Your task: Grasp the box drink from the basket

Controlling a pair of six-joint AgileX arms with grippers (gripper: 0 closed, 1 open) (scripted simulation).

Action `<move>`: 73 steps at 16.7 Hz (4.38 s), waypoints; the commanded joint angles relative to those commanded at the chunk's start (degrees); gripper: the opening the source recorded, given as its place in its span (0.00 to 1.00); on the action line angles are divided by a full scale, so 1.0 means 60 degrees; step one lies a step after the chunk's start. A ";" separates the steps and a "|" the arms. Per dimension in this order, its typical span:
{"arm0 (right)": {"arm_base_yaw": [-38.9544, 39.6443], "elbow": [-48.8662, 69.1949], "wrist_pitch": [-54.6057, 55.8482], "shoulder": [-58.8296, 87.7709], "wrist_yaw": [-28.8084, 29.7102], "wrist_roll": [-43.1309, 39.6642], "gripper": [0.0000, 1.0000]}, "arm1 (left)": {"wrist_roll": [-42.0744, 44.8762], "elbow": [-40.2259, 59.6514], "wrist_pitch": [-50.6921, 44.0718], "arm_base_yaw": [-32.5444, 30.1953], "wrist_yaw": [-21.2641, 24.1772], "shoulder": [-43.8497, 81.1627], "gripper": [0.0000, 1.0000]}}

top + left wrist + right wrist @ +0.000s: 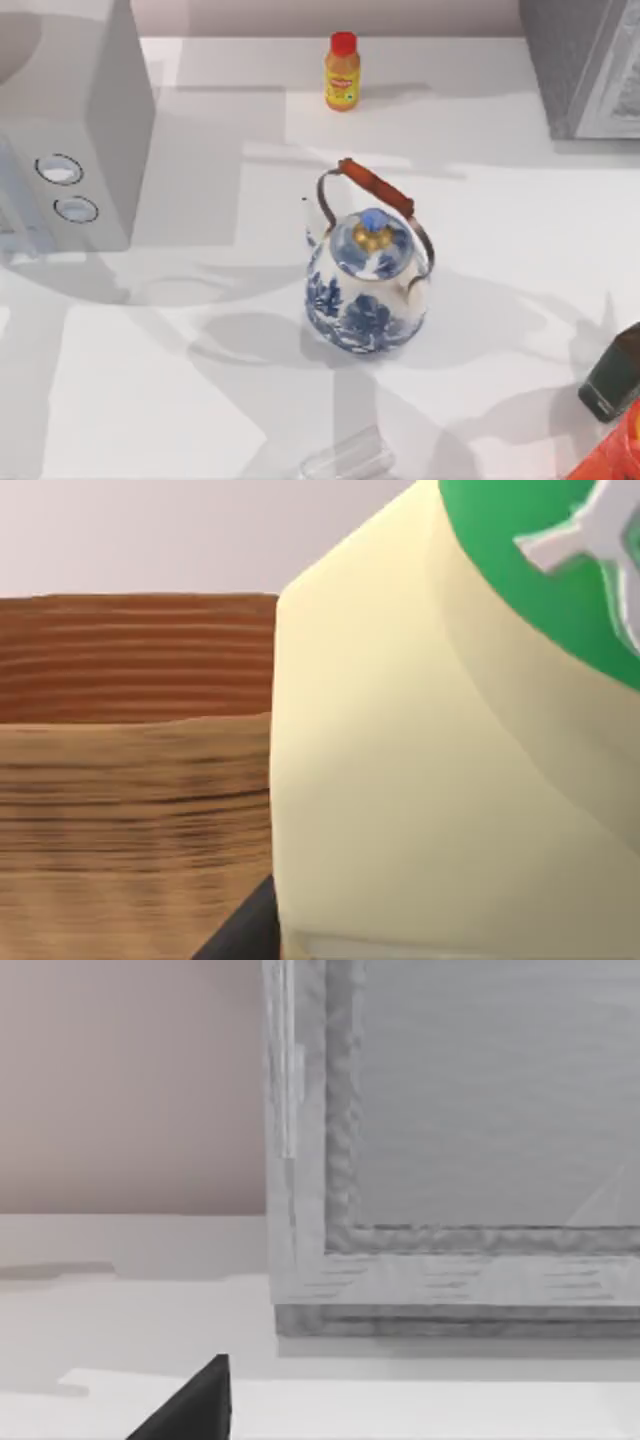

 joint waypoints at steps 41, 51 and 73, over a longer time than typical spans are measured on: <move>0.0000 0.0000 0.0000 0.0000 0.0000 0.0000 1.00 | 0.6856 0.2218 -0.5393 0.1040 0.6620 0.5106 0.00; 0.0000 0.0000 0.0000 0.0000 0.0000 0.0000 1.00 | 0.5795 0.1129 -0.2600 -0.0026 0.5892 0.6101 0.00; 0.0000 0.0000 0.0000 0.0000 0.0000 0.0000 1.00 | 0.5319 0.0648 -0.1384 -0.0491 0.5573 0.6504 0.98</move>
